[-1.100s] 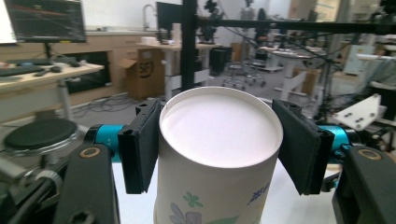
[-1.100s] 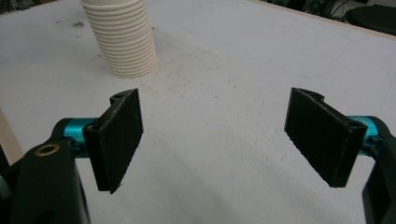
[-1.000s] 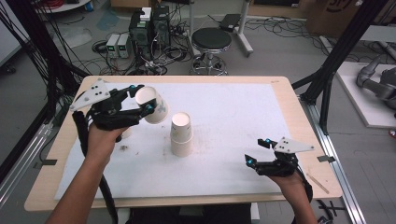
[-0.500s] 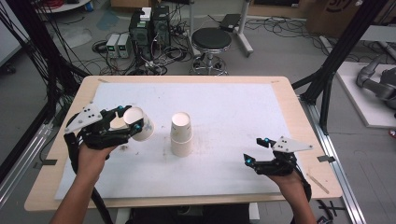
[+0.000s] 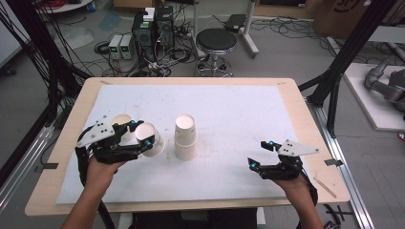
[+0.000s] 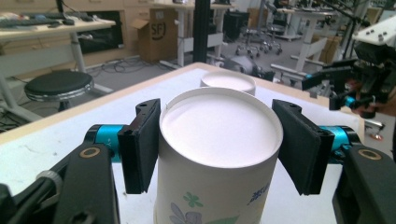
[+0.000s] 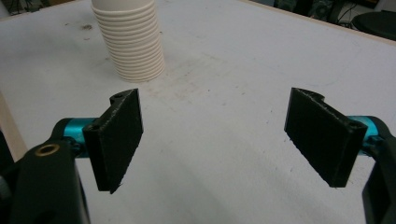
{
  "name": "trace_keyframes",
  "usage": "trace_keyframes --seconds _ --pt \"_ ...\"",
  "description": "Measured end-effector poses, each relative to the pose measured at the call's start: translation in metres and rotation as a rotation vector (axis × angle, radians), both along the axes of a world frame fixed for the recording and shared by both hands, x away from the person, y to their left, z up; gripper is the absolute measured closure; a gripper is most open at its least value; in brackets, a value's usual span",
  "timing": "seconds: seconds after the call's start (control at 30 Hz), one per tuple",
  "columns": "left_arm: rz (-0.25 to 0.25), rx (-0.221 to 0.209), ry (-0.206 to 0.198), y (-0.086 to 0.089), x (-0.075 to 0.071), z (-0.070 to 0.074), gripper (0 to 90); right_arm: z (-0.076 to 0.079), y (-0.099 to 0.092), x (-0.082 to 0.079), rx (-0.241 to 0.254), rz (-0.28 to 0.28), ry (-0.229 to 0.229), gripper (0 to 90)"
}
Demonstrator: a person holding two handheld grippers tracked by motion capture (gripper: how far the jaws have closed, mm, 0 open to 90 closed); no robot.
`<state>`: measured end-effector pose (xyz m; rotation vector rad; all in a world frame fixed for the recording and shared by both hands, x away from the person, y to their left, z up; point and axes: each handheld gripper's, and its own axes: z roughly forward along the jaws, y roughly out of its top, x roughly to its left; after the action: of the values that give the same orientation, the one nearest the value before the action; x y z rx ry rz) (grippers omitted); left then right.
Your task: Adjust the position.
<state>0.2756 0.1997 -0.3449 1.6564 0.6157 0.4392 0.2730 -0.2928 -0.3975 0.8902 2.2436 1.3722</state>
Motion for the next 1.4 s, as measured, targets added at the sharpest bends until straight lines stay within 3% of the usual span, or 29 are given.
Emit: trace_keyframes --seconds 0.43,0.8,1.1,1.17,1.4 --pt "-0.086 0.026 0.009 -0.022 -0.014 -0.008 35.7 -0.001 0.006 -0.007 0.023 0.070 0.009 19.9" --pt "-0.181 0.021 0.070 -0.045 -0.017 -0.032 35.7 -0.001 0.015 -0.008 0.058 0.145 0.008 19.8" --pt "-0.247 0.004 0.076 -0.060 -0.019 -0.034 35.7 0.001 0.023 -0.009 0.065 0.183 0.014 19.8" --pt "-0.268 0.009 0.076 -0.064 -0.018 -0.035 35.8 0.000 0.028 -0.008 0.071 0.192 0.043 19.9" --pt "-0.320 0.015 0.078 -0.079 -0.015 -0.035 35.8 0.001 0.043 -0.008 0.063 0.281 0.044 19.8"
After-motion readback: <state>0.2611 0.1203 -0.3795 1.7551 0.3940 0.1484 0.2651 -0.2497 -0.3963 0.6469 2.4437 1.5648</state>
